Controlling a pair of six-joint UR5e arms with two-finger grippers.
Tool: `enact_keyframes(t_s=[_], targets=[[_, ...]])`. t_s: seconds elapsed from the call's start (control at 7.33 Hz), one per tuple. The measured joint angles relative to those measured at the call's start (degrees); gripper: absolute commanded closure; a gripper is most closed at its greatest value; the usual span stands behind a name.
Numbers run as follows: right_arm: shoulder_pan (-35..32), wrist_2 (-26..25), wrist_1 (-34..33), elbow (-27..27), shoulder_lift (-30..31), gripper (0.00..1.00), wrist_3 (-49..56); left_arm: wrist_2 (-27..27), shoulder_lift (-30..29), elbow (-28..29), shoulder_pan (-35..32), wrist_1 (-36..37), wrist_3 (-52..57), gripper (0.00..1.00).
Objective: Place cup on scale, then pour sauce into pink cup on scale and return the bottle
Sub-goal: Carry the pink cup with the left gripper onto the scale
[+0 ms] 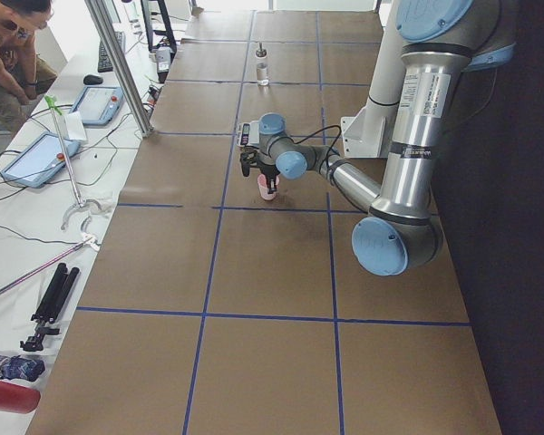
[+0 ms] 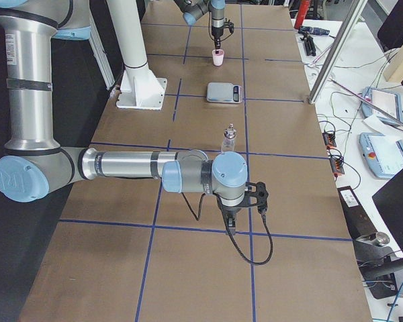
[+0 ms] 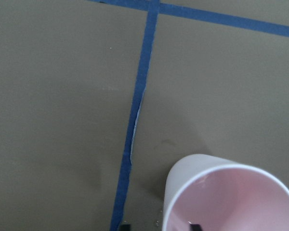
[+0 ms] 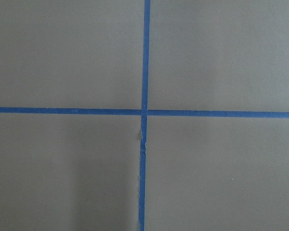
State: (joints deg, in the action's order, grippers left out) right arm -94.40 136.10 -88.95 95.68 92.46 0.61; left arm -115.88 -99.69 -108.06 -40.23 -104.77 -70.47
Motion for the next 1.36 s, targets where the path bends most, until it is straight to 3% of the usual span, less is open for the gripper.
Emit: enact_keyframes(t_s=[0.27,0.41,0.68,0.95,1.36], targets=[[0.0,0.1,-0.1,0.1,0.0,0.00,0.0,-0.9,-0.1,-4.9,-0.9,2.8,-0.4,1.00],[0.0,0.3,-0.1,0.6,-0.1,0.00,0.0,-1.4,-1.9,-7.7,-1.4,7.8,-0.5,1.00],[0.0,0.5,0.0,2.8,0.0,0.00,0.0,-1.9,-12.0,-9.4,-1.6,20.3,-2.8,1.00],[0.1,0.7,-0.2,3.9,0.1,0.00,-0.1,-3.7,-22.4,-5.5,-0.9,25.0,-11.8,1.00],[0.6,0.2,-0.1,4.9,0.3,0.00,-0.8,-3.2,-33.0,5.5,3.0,22.2,-23.2,1.00]])
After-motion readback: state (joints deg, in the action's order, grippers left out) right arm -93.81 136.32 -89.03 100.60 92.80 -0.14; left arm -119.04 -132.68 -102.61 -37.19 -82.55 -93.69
